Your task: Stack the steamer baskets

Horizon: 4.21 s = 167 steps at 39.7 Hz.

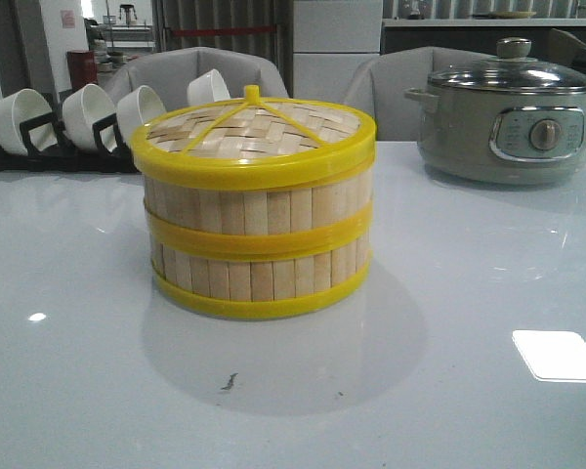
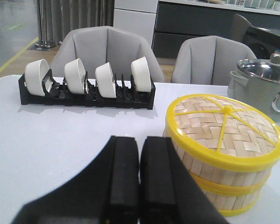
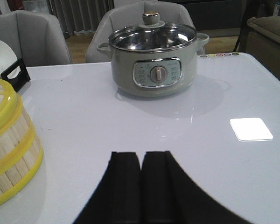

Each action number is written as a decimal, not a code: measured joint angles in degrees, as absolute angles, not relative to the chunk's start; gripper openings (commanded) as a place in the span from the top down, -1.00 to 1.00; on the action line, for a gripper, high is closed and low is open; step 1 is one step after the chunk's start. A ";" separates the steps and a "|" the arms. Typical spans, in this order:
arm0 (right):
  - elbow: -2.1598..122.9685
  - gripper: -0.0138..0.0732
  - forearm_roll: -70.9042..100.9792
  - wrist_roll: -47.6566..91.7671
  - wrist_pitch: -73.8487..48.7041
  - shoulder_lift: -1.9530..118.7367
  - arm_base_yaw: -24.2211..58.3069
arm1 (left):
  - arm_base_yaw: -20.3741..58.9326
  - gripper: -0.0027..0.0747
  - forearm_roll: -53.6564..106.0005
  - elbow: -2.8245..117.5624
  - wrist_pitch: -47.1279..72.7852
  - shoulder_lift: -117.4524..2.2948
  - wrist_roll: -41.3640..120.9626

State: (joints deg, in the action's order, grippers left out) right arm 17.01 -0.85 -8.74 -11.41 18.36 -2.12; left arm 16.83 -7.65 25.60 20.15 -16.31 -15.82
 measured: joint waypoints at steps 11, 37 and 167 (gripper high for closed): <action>17.01 0.56 -0.85 -8.74 -11.51 18.36 -2.12 | 16.83 0.71 -9.91 25.60 19.50 -16.31 -15.82; 17.01 0.56 -0.85 -8.74 -11.51 18.36 -2.12 | 6.96 0.71 -11.81 20.59 13.24 -13.63 -15.82; -0.30 0.56 2.33 -9.16 -9.24 4.93 -2.12 | 2.65 0.71 -1.09 -0.41 3.49 0.23 -3.32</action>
